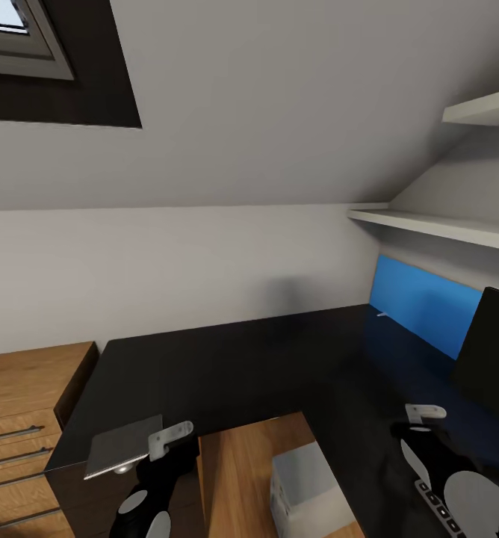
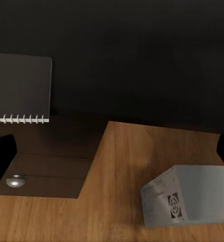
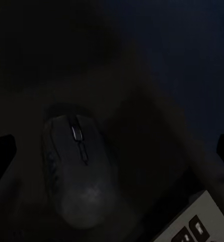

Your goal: In the bedroom, organize the workspace by keeping the computer under the desk, ensuring the monitor is on the desk, placing the keyboard on the desk next to the monitor, placing the mouse on the desk next to the keyboard, moving the folder from the swivel chair onto the desk next to the mouse, stacking the notebook on top of the folder with the pen on top of the notebook, and positioning the swivel chair next to the desk.

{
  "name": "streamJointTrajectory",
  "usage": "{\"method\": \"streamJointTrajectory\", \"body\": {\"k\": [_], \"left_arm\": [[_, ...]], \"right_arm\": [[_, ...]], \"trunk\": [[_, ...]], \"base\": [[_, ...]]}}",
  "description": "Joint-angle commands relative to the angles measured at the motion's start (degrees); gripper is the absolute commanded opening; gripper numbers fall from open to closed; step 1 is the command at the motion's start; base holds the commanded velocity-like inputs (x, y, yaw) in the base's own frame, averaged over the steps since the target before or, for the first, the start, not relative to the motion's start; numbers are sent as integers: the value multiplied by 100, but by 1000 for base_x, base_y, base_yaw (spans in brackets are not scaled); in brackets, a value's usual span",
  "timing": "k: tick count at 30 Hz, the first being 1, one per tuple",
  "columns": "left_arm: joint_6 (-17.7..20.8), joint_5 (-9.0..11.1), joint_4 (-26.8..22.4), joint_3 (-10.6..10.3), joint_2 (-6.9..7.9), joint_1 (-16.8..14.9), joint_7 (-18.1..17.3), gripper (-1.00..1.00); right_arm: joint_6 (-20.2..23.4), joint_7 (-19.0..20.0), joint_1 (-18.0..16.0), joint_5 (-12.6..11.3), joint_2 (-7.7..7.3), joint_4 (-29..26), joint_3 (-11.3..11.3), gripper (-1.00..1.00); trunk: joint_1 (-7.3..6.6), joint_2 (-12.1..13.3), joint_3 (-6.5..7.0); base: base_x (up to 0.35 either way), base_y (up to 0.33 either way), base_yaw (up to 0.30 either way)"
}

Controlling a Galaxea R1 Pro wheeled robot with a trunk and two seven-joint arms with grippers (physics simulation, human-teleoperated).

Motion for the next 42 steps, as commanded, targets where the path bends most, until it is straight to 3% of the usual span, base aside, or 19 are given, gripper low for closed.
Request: {"method": "streamJointTrajectory", "body": {"k": [1, 7, 18, 20, 22, 28, 37, 39, 42], "left_arm": [[13, 51, -6, -8, 1, -5, 48, 100], [13, 50, 31, -9, 1, -5, 44, 100], [12, 40, 181, -30, 1, -5, 40, 100], [12, 37, 227, -35, 1, -5, 40, 100], [13, 35, 280, -38, 1, -5, 40, 100], [19, 35, 411, -45, 1, -5, 36, 100], [-21, 28, 946, -324, 12, -5, 41, 100], [-39, 17, 1175, -380, 59, -5, 46, 100], [-67, -13, 1523, -428, 248, -3, 67, 100]], "right_arm": [[-32, -22, -2, -38, -1, -23, 37, 100], [-457, -9, -2, -52, 53, -168, 24, 100], [-828, -75, 6, -93, 496, -835, -36, 100], [-852, -170, 10, -95, 617, -877, -34, 100], [-882, -427, 13, -92, 843, -907, -37, 100], [-1052, -1083, 21, -71, 1240, -931, -29, 100], [-1244, -1465, 35, -62, 1512, -926, -9, 100], [-1262, -1497, 43, -62, 1583, -921, -7, 100], [-1275, -1523, 100, -61, 1731, -920, -2, 100]], "trunk": [[1, -5, -8], [1, -5, -8], [1, -5, -8], [1, -5, -8], [1, -5, -8], [1, -5, -8], [1, -5, -15], [1, -5, -21], [1, -5, -30]], "base": [[0, 0, 0], [0, 0, 0], [0, 0, 1], [0, 0, 67], [0, 0, 171], [0, 0, 231], [0, 0, 261], [0, 0, 264], [0, 0, 263]]}}
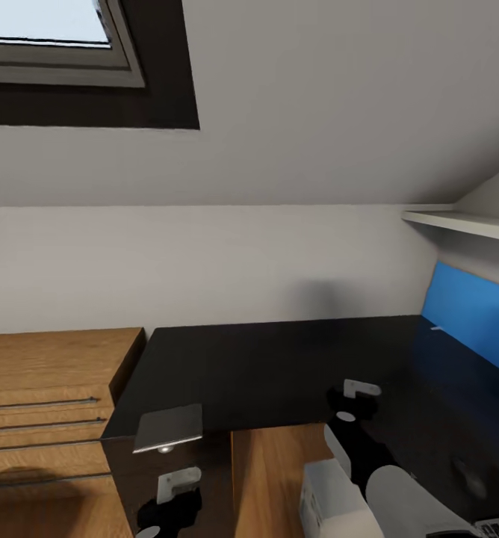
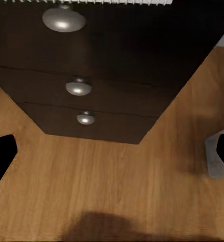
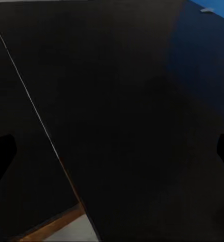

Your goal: In the bedroom, organize the workspace by keeping the computer under the desk, ensuring the monitor is on the desk, placing the keyboard on the desk next to the monitor, placing the mouse on the desk next to the keyboard, moving the folder from the swivel chair onto the desk next to the mouse, stacking the notebook on top of the folder with the pen on top of the notebook, and positioning the swivel chair next to the desk.

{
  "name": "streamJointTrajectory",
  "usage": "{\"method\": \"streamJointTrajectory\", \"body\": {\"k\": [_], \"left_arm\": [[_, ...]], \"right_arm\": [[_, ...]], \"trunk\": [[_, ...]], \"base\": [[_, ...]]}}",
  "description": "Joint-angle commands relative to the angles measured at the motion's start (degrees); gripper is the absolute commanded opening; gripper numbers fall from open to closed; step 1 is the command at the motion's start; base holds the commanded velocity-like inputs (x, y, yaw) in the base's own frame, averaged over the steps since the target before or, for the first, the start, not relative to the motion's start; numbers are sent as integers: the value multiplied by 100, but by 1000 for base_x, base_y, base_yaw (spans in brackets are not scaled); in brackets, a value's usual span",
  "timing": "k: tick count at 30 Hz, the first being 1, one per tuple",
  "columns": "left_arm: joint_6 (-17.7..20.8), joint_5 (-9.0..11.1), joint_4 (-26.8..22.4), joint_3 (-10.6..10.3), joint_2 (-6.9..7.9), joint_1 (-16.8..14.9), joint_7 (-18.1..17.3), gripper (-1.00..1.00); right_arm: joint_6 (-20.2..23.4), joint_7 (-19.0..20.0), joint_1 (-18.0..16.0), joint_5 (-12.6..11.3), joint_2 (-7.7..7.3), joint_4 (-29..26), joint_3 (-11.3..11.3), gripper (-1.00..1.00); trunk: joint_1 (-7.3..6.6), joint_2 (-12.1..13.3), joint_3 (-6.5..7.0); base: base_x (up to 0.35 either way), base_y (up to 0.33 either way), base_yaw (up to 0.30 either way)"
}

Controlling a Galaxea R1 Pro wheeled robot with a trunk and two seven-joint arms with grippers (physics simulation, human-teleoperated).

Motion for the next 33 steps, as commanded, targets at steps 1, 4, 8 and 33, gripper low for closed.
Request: {"method": "streamJointTrajectory", "body": {"k": [1, 4, 8, 33], "left_arm": [[-7, 46, 52, -17, 41, -4, 52, 100], [-131, 43, 171, -27, 138, 38, 51, 100], [-580, 42, 272, -34, 237, 261, 33, 100], [-2272, 49, 2041, -105, 391, 493, -9, 100]], "right_arm": [[-15, -36, 17, -35, 35, 0, 33, 100], [-17, -43, 89, -28, 168, 5, 37, 100], [-27, -40, 294, -18, 388, 24, 41, 100], [-2255, 399, 1341, 447, 504, 1596, 421, 100]], "trunk": [[1, -5, -11], [1, -5, -21], [1, -5, -34], [1, -5, -96]], "base": [[0, 0, 263], [0, 0, 263], [0, 0, 263], [0, 0, 164]]}}
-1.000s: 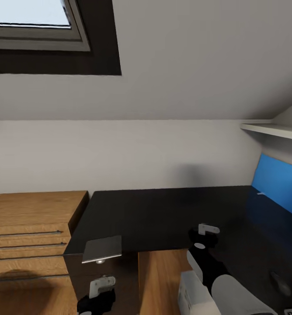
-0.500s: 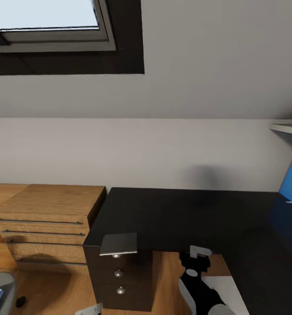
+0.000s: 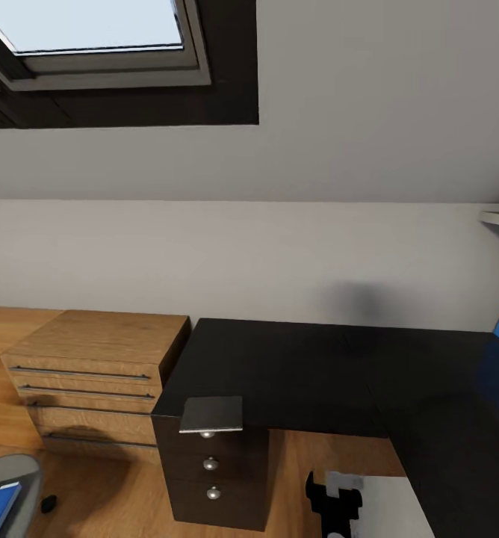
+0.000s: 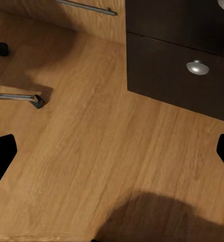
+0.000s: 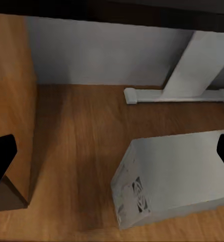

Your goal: In the bedroom, organize the workspace by keeping the computer under the desk, ensuring the monitor is on the desk, placing the keyboard on the desk next to the monitor, placing the mouse on the desk next to the keyboard, moving the folder from the swivel chair onto the desk next to the mouse, stacking the notebook on top of the folder with the pen on top of the notebook, and positioning the swivel chair next to the desk.

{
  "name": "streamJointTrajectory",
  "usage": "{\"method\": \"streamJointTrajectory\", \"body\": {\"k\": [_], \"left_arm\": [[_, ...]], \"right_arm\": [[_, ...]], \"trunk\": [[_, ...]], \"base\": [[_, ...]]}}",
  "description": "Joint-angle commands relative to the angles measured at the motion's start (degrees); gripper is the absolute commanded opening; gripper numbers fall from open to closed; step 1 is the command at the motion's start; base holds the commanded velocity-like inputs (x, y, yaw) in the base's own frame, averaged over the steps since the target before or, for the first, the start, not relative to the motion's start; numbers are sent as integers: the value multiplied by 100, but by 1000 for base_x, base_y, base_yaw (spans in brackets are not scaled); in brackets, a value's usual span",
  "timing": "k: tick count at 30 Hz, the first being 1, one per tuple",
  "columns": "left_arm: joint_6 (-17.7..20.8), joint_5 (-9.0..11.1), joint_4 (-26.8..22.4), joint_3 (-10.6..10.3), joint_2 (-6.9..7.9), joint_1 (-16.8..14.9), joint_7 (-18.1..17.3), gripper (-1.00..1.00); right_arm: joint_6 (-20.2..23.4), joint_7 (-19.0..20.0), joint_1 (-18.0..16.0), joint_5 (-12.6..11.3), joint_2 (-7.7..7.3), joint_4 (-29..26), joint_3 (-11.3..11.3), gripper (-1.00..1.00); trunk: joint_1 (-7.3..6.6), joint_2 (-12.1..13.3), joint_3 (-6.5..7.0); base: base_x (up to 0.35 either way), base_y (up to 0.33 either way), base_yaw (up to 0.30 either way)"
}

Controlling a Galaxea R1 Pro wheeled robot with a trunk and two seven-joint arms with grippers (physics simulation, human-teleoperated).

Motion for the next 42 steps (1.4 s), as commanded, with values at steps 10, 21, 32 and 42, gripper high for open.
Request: {"method": "streamJointTrajectory", "body": {"k": [10, 21, 32, 42], "left_arm": [[-12, 34, 147, -17, -6, -1, 36, 100], [-12, 37, 154, 8, 17, -1, 58, 100], [16, 43, 163, 5, -2, -1, 43, 100], [4, 23, 300, -10, -16, -1, 37, 100]], "right_arm": [[-537, 373, 7, 503, -170, 416, 93, 100], [-554, 904, 8, 521, -201, 451, 79, 100], [-554, 910, 8, 521, -195, 528, 87, 100], [-560, 910, 8, 517, -184, 531, 86, 100]], "trunk": [[1, -5, -5], [1, -5, -5], [1, -5, -5], [1, -5, -5]], "base": [[0, 0, 2], [-34, 68, 0], [-199, 265, 0], [-153, 137, 0]]}}
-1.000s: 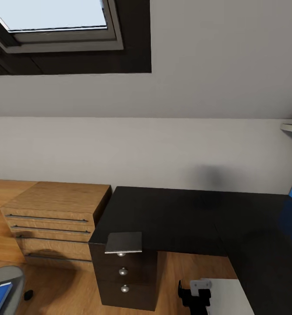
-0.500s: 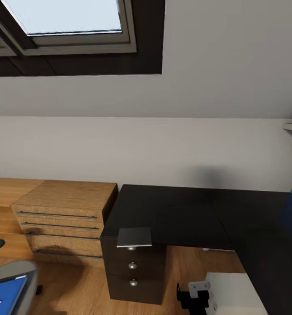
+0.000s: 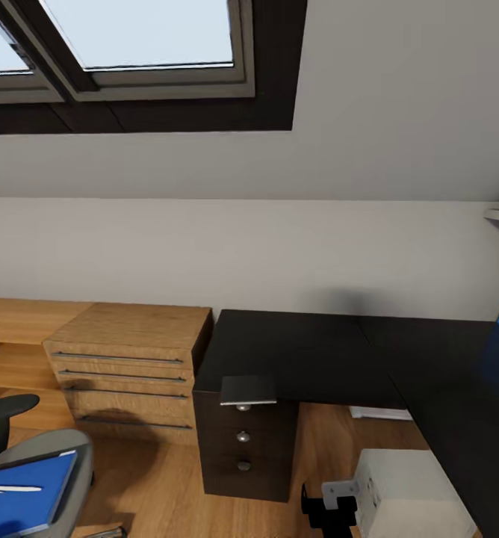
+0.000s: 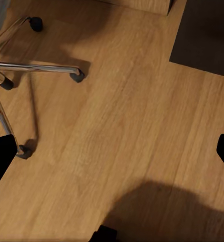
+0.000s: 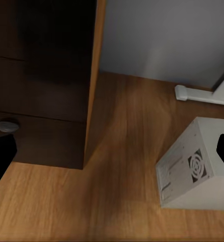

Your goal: In the bedroom, organize the workspace by keeping the computer under the desk, ensuring the monitor is on the desk, placing the keyboard on the desk next to the monitor, placing the mouse on the desk next to the keyboard, moving the folder from the swivel chair onto the desk next to the mouse, stacking the notebook on top of the folder with the pen on top of the notebook, and positioning the swivel chair next to the desk.

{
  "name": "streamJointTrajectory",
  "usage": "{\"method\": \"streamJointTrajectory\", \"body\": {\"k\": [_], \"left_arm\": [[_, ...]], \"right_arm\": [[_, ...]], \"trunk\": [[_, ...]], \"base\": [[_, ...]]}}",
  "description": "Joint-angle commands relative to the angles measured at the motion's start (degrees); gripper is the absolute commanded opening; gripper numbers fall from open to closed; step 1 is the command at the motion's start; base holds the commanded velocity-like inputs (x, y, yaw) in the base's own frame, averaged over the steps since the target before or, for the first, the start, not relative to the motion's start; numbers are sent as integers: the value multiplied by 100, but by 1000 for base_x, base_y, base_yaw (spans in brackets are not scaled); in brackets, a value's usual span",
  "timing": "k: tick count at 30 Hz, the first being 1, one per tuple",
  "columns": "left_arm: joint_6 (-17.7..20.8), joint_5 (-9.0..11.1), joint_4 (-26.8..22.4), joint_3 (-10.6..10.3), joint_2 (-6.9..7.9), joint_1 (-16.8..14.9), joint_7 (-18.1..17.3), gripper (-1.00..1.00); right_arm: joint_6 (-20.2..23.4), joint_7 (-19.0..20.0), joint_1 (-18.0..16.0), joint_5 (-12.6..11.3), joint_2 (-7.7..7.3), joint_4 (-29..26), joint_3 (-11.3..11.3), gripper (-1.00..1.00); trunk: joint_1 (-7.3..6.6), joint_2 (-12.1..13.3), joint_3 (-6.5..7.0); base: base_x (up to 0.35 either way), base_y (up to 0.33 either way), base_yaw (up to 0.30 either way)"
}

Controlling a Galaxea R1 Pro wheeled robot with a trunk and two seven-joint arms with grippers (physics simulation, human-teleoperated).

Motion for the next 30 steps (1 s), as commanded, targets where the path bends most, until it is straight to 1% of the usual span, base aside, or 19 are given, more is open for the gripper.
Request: {"method": "streamJointTrajectory", "body": {"k": [1, 7, 12, 14, 18, 22, 26, 30], "left_arm": [[4, 40, -11, -17, 4, 0, 34, 100], [-3, 46, -9, -22, -21, 0, 34, 100], [14, 47, 5, -29, -105, 0, 34, 100], [27, 48, 52, -30, -132, 0, 34, 100], [30, 48, 302, -31, -214, 3, 29, 100], [17, 45, 664, -31, -323, 6, 27, 100], [8, 43, 953, -32, -385, 1, 26, 100], [1, 42, 1104, -32, -416, -3, 25, 100]], "right_arm": [[4, -60, -5, 55, 6, 6, 21, 100], [-26, -60, -5, 49, 18, 6, 9, 100], [-234, -60, -5, 20, -18, 9, -15, 100], [-285, -63, -5, 12, -58, 16, -18, 100], [-339, -66, -5, 1, -151, 46, -30, 100], [-361, -67, -5, -15, -182, 118, -35, 100], [-372, -64, -5, -23, -167, 241, -30, 100], [-376, -61, -5, -26, -92, 325, -35, 100]], "trunk": [[1, -5, -6], [1, -5, -6], [-109, 196, 84], [-153, 276, 118], [-241, 436, 176], [-329, 597, 229], [-417, 757, 284], [-505, 918, 344]], "base": [[-24, 19, 0], [-12, 9, 0], [-3, 2, 1], [-1, 1, 34], [-1, 0, 106], [0, 0, 172], [0, 0, 221], [0, 0, 255]]}}
